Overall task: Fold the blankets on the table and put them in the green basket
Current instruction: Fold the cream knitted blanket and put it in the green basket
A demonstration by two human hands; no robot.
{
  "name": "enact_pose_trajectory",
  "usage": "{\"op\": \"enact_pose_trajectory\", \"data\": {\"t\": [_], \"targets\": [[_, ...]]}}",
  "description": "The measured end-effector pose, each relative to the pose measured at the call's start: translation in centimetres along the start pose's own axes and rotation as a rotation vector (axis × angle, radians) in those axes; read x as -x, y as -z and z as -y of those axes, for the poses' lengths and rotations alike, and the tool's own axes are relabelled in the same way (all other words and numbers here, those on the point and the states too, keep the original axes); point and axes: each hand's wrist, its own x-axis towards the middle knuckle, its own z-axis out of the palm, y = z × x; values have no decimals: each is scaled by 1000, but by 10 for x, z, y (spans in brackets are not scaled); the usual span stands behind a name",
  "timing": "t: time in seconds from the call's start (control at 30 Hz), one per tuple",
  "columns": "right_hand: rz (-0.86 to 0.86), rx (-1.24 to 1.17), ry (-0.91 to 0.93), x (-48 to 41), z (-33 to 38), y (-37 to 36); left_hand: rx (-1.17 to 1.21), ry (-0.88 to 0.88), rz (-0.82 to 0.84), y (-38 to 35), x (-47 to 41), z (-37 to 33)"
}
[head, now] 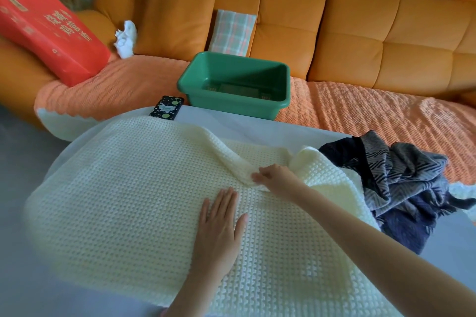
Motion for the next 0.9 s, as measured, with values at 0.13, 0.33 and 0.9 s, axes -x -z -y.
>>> {"op": "enact_pose_trajectory", "data": {"t": [0.13,0.33,0.9], "targets": [[-115,-96,-38,-9,1,-6,-6,1,7,0,1,1],[-260,53,8,-23,-1,-3,6,3,9,0,-1,0],[-364,114,-135,-68,-35,68,27,-21,-5,-1,-1,3]]}}
